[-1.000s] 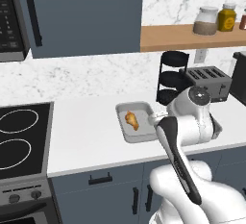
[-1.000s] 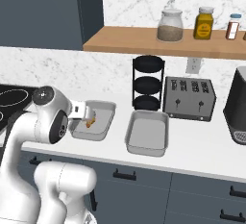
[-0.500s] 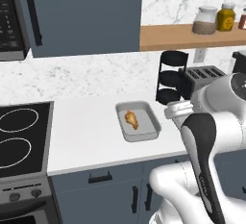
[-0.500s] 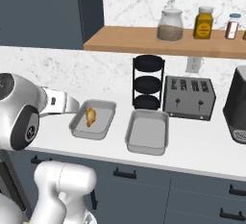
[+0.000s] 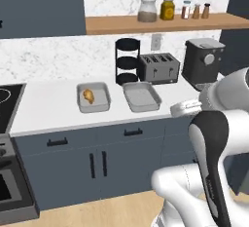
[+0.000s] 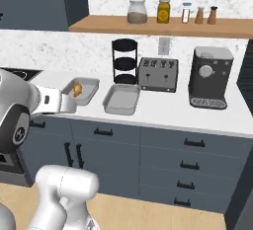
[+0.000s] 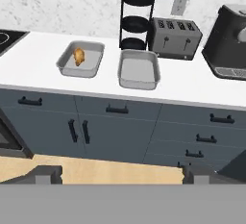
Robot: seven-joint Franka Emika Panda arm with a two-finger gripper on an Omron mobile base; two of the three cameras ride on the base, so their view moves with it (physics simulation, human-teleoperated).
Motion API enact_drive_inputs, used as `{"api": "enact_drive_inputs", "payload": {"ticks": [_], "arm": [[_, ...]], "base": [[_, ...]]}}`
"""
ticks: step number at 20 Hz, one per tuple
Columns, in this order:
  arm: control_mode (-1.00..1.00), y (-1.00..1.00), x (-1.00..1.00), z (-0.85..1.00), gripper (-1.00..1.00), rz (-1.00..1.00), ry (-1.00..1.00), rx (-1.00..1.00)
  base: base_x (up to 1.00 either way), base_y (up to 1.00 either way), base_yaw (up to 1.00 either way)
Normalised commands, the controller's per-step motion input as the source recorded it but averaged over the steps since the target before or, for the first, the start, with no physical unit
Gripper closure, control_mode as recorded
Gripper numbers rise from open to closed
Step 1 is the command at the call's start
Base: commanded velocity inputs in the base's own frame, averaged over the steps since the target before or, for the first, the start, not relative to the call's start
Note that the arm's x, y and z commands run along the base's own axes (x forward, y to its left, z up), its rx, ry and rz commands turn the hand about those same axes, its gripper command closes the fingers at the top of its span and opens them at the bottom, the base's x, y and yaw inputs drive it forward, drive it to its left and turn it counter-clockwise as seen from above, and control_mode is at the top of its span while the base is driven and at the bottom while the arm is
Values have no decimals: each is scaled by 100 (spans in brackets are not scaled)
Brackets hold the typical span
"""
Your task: Place one bell pepper and one chicken drumstick in each tupperware on the nearby counter, to pack two identical lunches.
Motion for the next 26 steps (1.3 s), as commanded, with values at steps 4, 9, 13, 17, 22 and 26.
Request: {"api": "enact_drive_inputs", "payload": {"ticks": [4,9,13,17,22,26], "arm": [[100,0,0,0,-100,0,0,0],[100,0,0,0,-100,0,0,0],[100,0,0,0,-100,0,0,0],[100,0,0,0,-100,0,0,0],[100,0,0,0,-100,0,0,0],[100,0,0,0,-100,0,0,0]], "base": [[-66,-100,0],[-52,-100,0],[-15,-100,0],[0,-100,1],[11,-100,0],[38,-96,0]]}}
